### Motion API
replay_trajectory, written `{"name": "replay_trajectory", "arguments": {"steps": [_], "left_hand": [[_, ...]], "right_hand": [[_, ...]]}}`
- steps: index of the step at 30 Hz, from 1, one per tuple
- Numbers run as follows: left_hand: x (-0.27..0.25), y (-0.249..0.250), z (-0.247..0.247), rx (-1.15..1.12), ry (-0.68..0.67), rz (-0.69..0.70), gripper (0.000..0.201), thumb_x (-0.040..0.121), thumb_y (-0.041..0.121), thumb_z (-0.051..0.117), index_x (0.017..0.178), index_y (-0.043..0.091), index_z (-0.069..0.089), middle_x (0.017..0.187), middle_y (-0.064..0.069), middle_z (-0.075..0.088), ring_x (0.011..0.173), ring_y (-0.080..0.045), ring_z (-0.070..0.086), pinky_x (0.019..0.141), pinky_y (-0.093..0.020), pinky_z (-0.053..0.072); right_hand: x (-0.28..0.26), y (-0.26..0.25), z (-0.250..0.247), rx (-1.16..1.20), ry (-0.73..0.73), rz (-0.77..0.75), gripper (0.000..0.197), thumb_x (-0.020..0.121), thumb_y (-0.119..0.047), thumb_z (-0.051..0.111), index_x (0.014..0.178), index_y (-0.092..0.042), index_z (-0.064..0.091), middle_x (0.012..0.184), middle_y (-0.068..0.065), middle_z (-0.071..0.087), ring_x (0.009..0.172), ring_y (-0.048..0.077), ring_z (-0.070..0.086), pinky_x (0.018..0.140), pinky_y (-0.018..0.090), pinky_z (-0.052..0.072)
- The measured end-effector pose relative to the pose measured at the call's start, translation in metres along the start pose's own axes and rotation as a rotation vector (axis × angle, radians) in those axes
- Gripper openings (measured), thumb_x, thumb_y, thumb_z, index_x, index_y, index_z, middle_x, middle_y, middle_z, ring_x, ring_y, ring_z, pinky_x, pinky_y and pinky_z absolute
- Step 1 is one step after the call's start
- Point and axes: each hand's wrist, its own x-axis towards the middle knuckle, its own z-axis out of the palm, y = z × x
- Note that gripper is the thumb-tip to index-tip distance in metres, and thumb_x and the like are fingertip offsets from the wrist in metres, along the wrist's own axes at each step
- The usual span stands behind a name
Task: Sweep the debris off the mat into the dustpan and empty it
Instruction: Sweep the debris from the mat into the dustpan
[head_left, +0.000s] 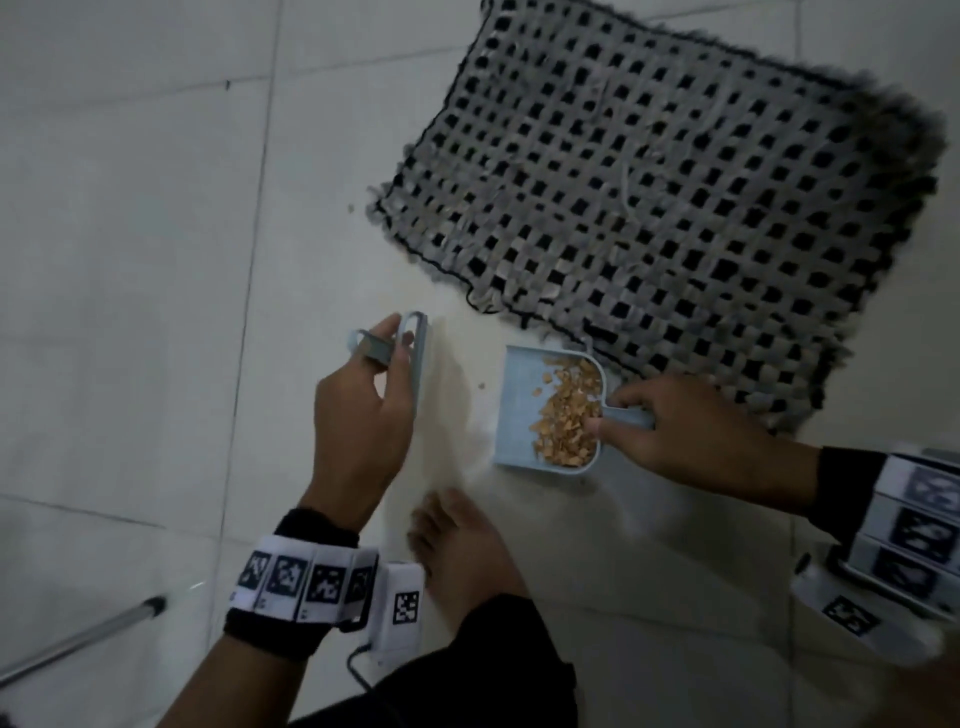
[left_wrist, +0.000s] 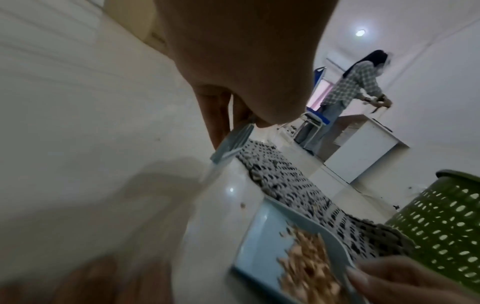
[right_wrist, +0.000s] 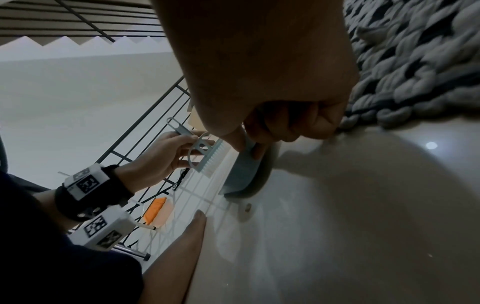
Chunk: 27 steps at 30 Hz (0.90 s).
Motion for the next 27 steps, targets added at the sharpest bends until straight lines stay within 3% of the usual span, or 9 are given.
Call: {"name": "replay_trajectory", "arguments": {"steps": [4,8,11,14,16,18,22,25,27], "left_hand": [[-0.025,-0.002,0.016,0.123,-0.041,0.058,0.036,0.105,0.028,0.050,0.139,0.024,0.058,0.078,0.001,0.073,0.061,-0.014,0.063,0.053,-0.024,0.039],[-0.034,0.018,0.036,0.122,-0.184,0.074,0.039,0.107,0.030,0.042,0.146,0.029,0.048,0.066,0.019,0.058,0.053,0.002,0.050,0.050,-0.010,0.032],[-0.034,0.019,0.036,0.104,-0.182,0.084,0.040,0.106,0.029,0.044,0.146,0.027,0.050,0.087,0.006,0.073,0.069,-0.011,0.065,0.058,-0.018,0.038],[-0.030,0.012,0.031,0.066,-0.067,0.050,0.039,0.105,0.028,0.046,0.144,0.030,0.051,0.091,0.006,0.073,0.067,-0.012,0.065,0.060,-0.016,0.042],[-0.029,0.010,0.030,0.075,-0.059,0.029,0.039,0.105,0.027,0.047,0.144,0.031,0.051,0.086,0.010,0.069,0.061,-0.006,0.061,0.057,-0.009,0.036],[-0.031,0.012,0.033,0.102,-0.121,0.053,0.040,0.104,0.029,0.046,0.144,0.030,0.051,0.088,0.004,0.073,0.067,-0.014,0.066,0.057,-0.016,0.034],[-0.036,0.017,0.040,0.106,-0.284,0.231,0.043,0.104,0.027,0.046,0.147,0.027,0.048,0.094,0.000,0.075,0.069,-0.006,0.058,0.056,-0.002,0.032],[-0.035,0.015,0.040,0.067,-0.256,0.233,0.042,0.105,0.029,0.044,0.146,0.026,0.049,0.095,0.006,0.075,0.069,0.002,0.056,0.057,0.001,0.034],[-0.036,0.013,0.039,0.043,-0.239,0.232,0.042,0.103,0.031,0.044,0.144,0.028,0.050,0.095,0.010,0.074,0.070,0.000,0.062,0.058,-0.002,0.038]], "right_hand": [[0.006,-0.002,0.009,-0.039,-0.006,0.017,0.056,0.089,-0.059,0.061,0.095,-0.005,0.075,0.067,0.023,0.063,0.039,0.020,0.039,0.039,0.029,0.029],[0.006,0.001,0.010,-0.060,0.011,0.028,0.062,0.083,-0.073,0.054,0.091,-0.015,0.075,0.091,0.021,0.072,0.073,0.038,0.069,0.062,0.051,0.059],[0.004,0.000,0.006,-0.063,0.040,0.049,0.047,0.088,-0.063,0.060,0.091,-0.018,0.076,0.098,0.021,0.073,0.086,0.044,0.069,0.072,0.057,0.059],[0.002,0.000,0.005,-0.057,0.054,0.039,0.042,0.091,-0.059,0.060,0.089,-0.021,0.076,0.087,0.018,0.073,0.067,0.036,0.068,0.057,0.045,0.057],[0.000,0.001,0.005,-0.054,0.054,0.041,0.043,0.092,-0.059,0.059,0.085,-0.019,0.075,0.075,0.017,0.069,0.050,0.029,0.058,0.045,0.037,0.045],[-0.001,0.001,0.006,-0.047,0.051,0.050,0.044,0.093,-0.056,0.059,0.081,-0.017,0.073,0.065,0.017,0.063,0.040,0.019,0.042,0.040,0.025,0.029],[-0.003,0.001,0.008,-0.041,0.070,0.062,0.042,0.092,-0.056,0.060,0.071,-0.021,0.069,0.054,0.013,0.056,0.037,0.015,0.035,0.042,0.028,0.027],[-0.005,0.001,0.008,-0.032,0.076,0.071,0.043,0.092,-0.053,0.062,0.059,-0.026,0.059,0.047,0.004,0.046,0.036,0.014,0.033,0.043,0.031,0.027],[-0.004,0.001,0.008,-0.040,0.079,0.078,0.041,0.092,-0.054,0.062,0.064,-0.024,0.064,0.049,0.006,0.054,0.037,0.018,0.041,0.042,0.030,0.029]]}}
